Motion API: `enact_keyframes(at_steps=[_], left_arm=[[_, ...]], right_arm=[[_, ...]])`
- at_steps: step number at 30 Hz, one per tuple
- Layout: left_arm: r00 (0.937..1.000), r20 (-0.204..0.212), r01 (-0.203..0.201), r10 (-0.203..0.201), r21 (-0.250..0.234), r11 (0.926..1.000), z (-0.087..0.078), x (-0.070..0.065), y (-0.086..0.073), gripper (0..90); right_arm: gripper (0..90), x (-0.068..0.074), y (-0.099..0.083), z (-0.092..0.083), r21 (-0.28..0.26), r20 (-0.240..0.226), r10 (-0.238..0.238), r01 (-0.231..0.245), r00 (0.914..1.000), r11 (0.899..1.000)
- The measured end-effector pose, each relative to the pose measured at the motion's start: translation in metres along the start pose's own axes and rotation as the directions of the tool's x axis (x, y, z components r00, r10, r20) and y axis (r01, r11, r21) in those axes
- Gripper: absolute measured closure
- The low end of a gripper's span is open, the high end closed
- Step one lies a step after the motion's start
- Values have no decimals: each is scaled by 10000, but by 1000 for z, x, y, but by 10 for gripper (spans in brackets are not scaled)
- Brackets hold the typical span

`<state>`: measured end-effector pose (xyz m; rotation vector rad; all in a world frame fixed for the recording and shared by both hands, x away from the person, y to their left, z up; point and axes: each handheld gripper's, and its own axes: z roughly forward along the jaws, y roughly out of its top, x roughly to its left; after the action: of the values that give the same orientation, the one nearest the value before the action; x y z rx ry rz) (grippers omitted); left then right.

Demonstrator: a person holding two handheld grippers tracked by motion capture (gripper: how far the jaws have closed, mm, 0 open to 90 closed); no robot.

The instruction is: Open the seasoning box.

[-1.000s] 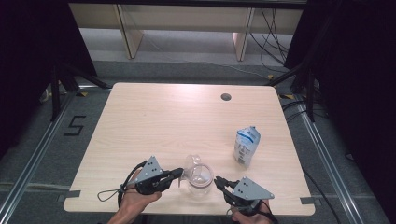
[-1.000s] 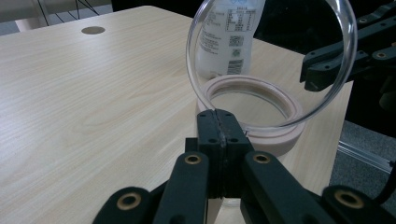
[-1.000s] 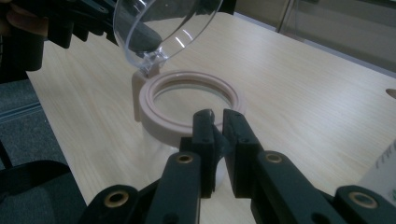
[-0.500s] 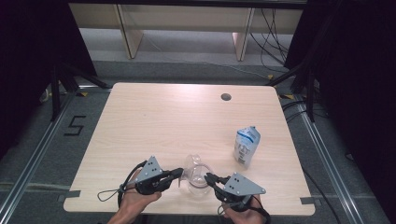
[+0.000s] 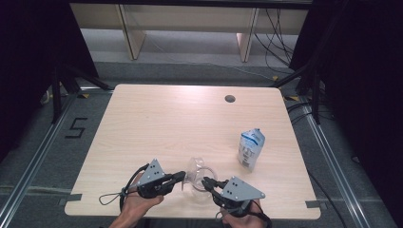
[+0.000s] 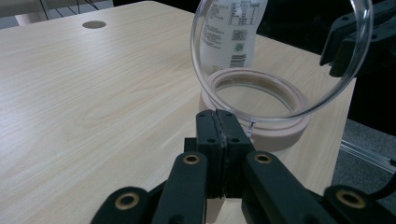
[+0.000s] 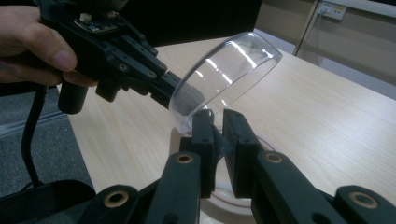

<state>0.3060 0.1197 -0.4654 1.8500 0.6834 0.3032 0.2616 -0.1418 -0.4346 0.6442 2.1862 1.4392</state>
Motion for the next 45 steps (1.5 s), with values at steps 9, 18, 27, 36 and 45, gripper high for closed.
enact_keyframes(at_steps=[9, 18, 27, 36, 45], left_arm=[[9996, -265, -86, 87, 15, 10000, -21, 8, -3, 811], [9999, -159, 74, -69, 304, 9995, -42, 12, -20, 628], [9987, -461, 240, -210, 665, 9975, -49, 8, -31, 408], [9972, -516, 585, -541, 884, 9944, -52, 6, -38, 285], [9942, -558, 957, -915, 783, 9923, -57, 5, -45, 155]], right_arm=[[837, 4, 5, 0, 32, -72, -120, 121, 9999, 9999], [827, 7, 9, 2, 4, -159, -205, 205, 9997, 9998], [815, 13, 10, 7, -42, -253, -275, 274, 9993, 9996], [787, 14, 10, 10, 13, -289, -313, 314, 9991, 9995], [577, -10, -6, -9, -16, 614, 312, -312, 9976, 9995]])
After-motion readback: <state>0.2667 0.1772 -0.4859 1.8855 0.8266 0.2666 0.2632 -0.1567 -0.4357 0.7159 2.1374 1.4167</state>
